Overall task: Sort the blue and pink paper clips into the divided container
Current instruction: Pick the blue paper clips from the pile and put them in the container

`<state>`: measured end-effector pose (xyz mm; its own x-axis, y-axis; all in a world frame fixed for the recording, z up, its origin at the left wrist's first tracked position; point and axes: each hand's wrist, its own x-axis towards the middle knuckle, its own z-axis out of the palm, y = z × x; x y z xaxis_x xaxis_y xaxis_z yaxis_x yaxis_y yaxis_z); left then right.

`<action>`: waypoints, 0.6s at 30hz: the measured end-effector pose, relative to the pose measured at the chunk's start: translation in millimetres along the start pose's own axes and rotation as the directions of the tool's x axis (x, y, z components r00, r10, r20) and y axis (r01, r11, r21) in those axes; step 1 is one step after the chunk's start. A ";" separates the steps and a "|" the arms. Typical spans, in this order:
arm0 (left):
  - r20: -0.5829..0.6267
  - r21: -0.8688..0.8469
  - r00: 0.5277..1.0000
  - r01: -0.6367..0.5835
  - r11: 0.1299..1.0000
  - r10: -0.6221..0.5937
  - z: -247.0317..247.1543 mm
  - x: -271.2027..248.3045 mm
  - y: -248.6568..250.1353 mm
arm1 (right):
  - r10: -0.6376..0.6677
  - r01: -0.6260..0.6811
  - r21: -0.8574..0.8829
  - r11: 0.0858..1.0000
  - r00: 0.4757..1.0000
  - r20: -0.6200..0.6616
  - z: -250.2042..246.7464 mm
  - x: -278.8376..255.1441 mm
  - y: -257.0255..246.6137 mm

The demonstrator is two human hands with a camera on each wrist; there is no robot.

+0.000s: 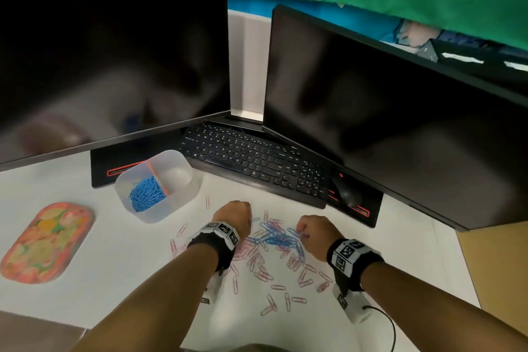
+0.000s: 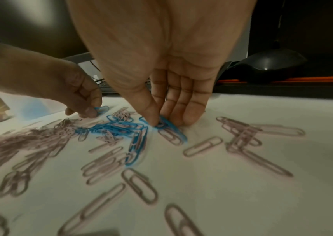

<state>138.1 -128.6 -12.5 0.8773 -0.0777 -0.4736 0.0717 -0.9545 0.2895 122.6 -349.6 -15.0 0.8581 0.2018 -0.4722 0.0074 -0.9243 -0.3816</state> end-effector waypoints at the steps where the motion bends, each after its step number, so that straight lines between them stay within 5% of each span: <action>1: -0.008 -0.053 1.000 0.015 0.998 -0.016 -1.1 0.2 -0.4 | -0.004 0.004 0.014 1.000 1.000 -0.005 -0.9 0.0 1.0; 8: -0.017 -0.438 0.998 0.051 0.898 -0.065 -4.7 1.0 -9.2 | 0.079 -0.079 0.118 0.990 0.997 0.005 -11.1 -3.2 18.9; 12: 0.008 -0.619 0.996 0.076 0.782 -0.091 -3.7 -0.4 -10.6 | 0.178 -0.213 0.300 0.930 0.974 0.138 -20.6 -3.0 34.1; 14: 0.071 -0.769 0.989 0.139 0.624 -0.133 -2.2 -0.2 -8.7 | 0.193 -0.293 0.485 0.824 0.950 0.246 -25.2 -4.2 39.9; 18: 0.147 -0.885 0.986 0.168 0.434 -0.082 -4.9 -4.9 0.5 | 0.170 -0.420 0.799 0.430 0.907 0.385 -26.1 -10.8 44.2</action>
<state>136.2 -127.3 -5.9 0.7894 -0.0410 -0.6126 0.5982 -0.1728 0.7825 127.1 -401.0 -6.0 0.5818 0.1506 -0.7992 -0.7675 -0.2234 -0.6008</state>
